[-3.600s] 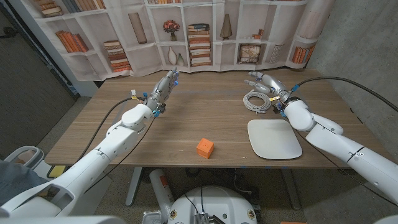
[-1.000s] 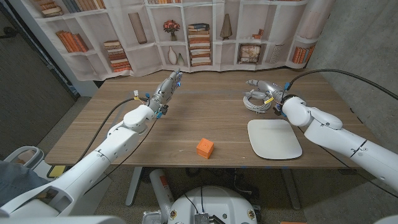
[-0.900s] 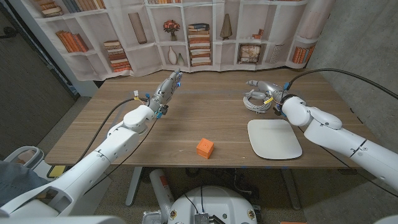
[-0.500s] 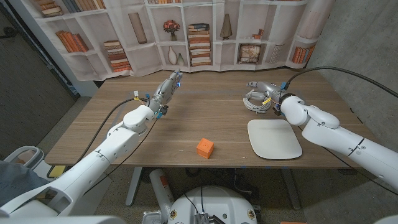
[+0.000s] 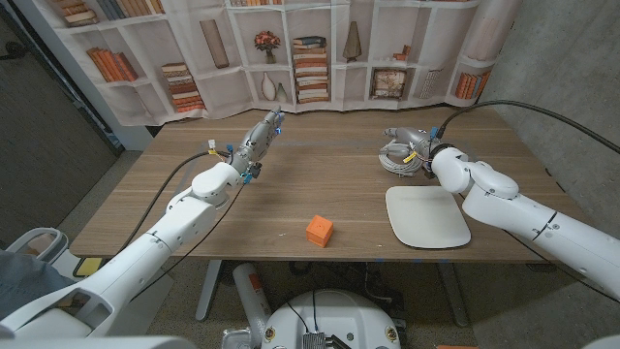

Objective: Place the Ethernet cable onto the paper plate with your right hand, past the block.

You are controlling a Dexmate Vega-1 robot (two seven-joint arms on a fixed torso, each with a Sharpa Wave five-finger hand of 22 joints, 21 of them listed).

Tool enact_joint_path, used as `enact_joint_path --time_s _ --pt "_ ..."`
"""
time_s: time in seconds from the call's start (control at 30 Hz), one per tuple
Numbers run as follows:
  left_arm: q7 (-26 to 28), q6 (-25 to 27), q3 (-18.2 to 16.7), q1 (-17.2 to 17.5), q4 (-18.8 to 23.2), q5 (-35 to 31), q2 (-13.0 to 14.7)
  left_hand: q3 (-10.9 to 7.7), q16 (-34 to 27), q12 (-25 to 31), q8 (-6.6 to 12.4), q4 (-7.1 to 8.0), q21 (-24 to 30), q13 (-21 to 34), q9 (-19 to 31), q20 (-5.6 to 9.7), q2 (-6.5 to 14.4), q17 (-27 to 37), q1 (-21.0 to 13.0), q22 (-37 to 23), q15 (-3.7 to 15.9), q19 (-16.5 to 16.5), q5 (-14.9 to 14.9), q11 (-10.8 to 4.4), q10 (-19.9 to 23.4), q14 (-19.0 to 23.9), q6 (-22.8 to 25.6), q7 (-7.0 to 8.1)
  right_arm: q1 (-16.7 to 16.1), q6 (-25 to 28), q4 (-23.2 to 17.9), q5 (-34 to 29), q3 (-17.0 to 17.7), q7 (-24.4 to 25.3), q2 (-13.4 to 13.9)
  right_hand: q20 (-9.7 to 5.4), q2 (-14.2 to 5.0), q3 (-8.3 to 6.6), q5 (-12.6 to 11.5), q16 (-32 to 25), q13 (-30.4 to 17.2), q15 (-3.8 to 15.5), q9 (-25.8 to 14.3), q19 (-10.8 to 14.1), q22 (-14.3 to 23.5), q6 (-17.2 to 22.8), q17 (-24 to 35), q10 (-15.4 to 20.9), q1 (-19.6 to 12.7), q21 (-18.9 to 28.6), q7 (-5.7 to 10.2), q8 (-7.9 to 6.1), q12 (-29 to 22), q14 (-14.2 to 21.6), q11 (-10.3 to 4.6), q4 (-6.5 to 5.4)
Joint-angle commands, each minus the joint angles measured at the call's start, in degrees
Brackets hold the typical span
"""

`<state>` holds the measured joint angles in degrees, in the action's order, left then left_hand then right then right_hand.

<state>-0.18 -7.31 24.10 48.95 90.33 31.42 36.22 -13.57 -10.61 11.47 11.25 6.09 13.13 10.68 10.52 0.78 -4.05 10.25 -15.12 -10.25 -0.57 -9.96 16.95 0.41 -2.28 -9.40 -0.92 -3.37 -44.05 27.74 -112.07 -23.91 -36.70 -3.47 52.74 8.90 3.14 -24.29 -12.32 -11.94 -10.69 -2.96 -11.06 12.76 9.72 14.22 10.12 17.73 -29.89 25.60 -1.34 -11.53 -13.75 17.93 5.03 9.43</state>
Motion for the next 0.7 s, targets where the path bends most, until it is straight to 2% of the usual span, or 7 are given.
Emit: enact_joint_path --time_s 0.03,0.27,0.47,0.53,0.7 --pt "-0.43 -0.56 0.07 -0.52 -0.99 0.14 -0.33 0.3 -0.2 0.37 0.32 0.18 -0.13 0.19 0.34 -0.31 0.41 0.21 -0.05 -0.33 0.12 -5.09 0.37 -0.05 0.01 0.26 0.32 -0.04 1.97 3.14 0.76 -3.17 -2.47 -1.82 -1.35 -0.14 0.34 -0.26 -0.37 -0.35 -0.17 0.15 -0.12 0.77 0.18 0.22 0.21 0.67 -0.94 -0.19 -0.42 -0.27 -0.09 0.68 0.02 0.33" --pt "-0.69 -0.81 0.11 -0.56 -1.5 0.45 -0.65 0.36 -0.21 0.38 0.34 0.18 -0.19 0.19 0.34 -0.35 0.45 0.21 -0.07 -0.34 0.16 -5.08 0.38 -0.11 0.05 0.29 0.39 0.08 2.63 5.26 0.86 -5.44 -3.76 -2.43 -1.88 -0.13 1.01 -0.3 -0.66 -0.5 -0.16 0.56 -0.11 1.44 0.18 0.68 0.23 1.71 -1.92 -0.5 -0.63 -0.39 -0.36 1.92 -0.21 0.4" --pt "-0.15 -0.5 0.1 -0.52 -1.2 0.19 -0.57 0.43 -0.2 0.37 0.32 0.17 -0.24 0.19 0.34 -0.48 0.49 0.21 -0.1 -0.34 0.14 -5.07 0.38 -0.16 0.04 0.28 0.38 0.11 2.9 6.02 1.39 -5.66 -4.15 -2.76 -2.45 -0.31 1.68 -0.16 -0.97 -0.98 -0.13 0.93 -0.11 1.91 0.21 0.19 0.34 3.08 -2.4 -1.06 -1.85 -0.11 -0.66 4.21 -0.01 0.06" --pt "-0.22 -0.37 0.12 -0.5 -1.12 0.21 -0.48 0.47 -0.2 0.35 0.3 0.16 -0.27 0.19 0.34 -0.58 0.51 0.21 -0.11 -0.35 0.19 -5.06 0.38 -0.22 -0.02 0.28 0.35 0.15 3.02 6.38 1.63 -5.77 -4.33 -2.82 -2.71 -0.46 1.9 -0.11 -1.13 -1.46 -0.1 1.07 -0.11 2.33 0.22 0.13 0.37 3.62 -2.57 -1.29 -1.93 -0.06 -0.72 6.1 -0.19 -0.13" --pt "-0.26 -0.27 0.16 -0.46 -1.09 0.13 -0.34 0.52 -0.2 0.35 0.3 0.16 -0.3 0.19 0.34 -0.65 0.54 0.21 -0.13 -0.35 0.18 -5.03 0.38 -0.13 -0.02 0.31 0.36 0.16 3.4 7.03 2.03 -5.85 -4.8 -3.36 -3.0 -0.64 2.12 -0.08 -1.3 -1.54 -0.08 1.18 -0.12 3.15 0.24 1.1 0.37 4.56 -2.81 -1.4 -2.0 -0.41 -0.94 7.17 -0.28 -0.27"
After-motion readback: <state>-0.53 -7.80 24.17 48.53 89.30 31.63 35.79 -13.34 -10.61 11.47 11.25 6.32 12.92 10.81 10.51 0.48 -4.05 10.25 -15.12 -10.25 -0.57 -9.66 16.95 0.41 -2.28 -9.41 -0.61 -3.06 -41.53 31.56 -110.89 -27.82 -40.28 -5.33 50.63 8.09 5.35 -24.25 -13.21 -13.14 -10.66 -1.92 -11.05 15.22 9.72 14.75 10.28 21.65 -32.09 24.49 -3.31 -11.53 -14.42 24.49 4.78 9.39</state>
